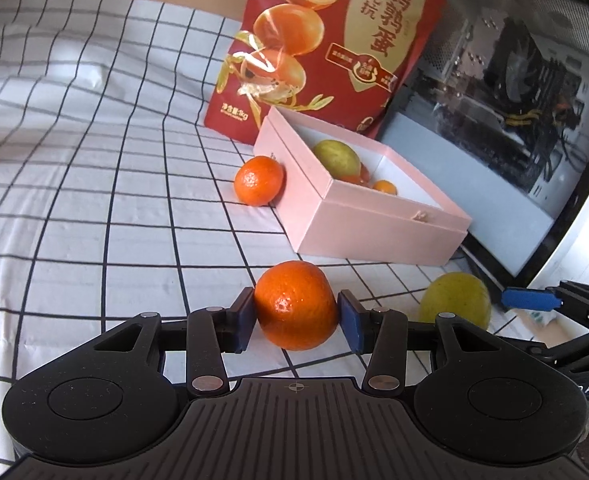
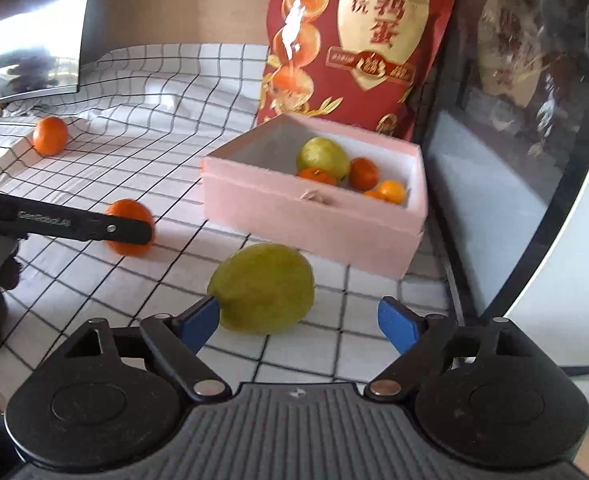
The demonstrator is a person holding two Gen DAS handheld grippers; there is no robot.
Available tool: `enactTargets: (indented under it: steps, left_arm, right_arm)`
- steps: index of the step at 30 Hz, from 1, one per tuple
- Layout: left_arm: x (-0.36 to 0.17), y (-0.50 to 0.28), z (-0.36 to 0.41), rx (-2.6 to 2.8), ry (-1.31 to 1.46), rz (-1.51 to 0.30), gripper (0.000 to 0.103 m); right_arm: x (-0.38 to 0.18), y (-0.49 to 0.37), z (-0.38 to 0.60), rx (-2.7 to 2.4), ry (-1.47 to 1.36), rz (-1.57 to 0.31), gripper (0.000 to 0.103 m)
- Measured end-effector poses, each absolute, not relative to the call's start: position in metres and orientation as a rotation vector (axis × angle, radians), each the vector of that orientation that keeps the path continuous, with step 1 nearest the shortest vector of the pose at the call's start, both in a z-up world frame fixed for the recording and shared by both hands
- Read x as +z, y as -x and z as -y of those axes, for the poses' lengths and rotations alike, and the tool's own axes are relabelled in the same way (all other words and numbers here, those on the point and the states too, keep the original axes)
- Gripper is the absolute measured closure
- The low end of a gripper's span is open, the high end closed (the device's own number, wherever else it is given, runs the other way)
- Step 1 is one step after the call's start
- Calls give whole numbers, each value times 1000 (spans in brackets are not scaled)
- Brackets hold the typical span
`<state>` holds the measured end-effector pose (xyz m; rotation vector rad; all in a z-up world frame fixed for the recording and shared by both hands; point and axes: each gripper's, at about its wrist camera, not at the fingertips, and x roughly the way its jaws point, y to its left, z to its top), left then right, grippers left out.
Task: Organize fruits
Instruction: 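Carry the pear and mandarin toward the pink box with both grippers, then lower the pear and mandarin into the pink box and open both grippers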
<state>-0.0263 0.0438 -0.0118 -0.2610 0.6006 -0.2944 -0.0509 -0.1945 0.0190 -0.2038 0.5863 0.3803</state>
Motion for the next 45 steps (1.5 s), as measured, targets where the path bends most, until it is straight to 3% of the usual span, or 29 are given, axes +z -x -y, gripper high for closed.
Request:
enactTargets:
  steps: [20,26,30,40,45]
  left_arm:
    - [-3,40,-33,-346,222,-595,54]
    - [-5,35,-30,-358,220,-605,54]
    - [-6,36,-29,-363,221,-612,54]
    - [1,37,-27,-384,223,-612,54]
    - [34,25,-27,-419,239,-531,54]
  right_arm:
    - [-10,27,177,437,128,-671,16]
    - [-8,24,178,430,142,-659,23]
    - [-5,26,177,451,145,-650,35]
    - [1,27,184,434,125,-673,36]
    - [27,24,198,423,54,-637,36]
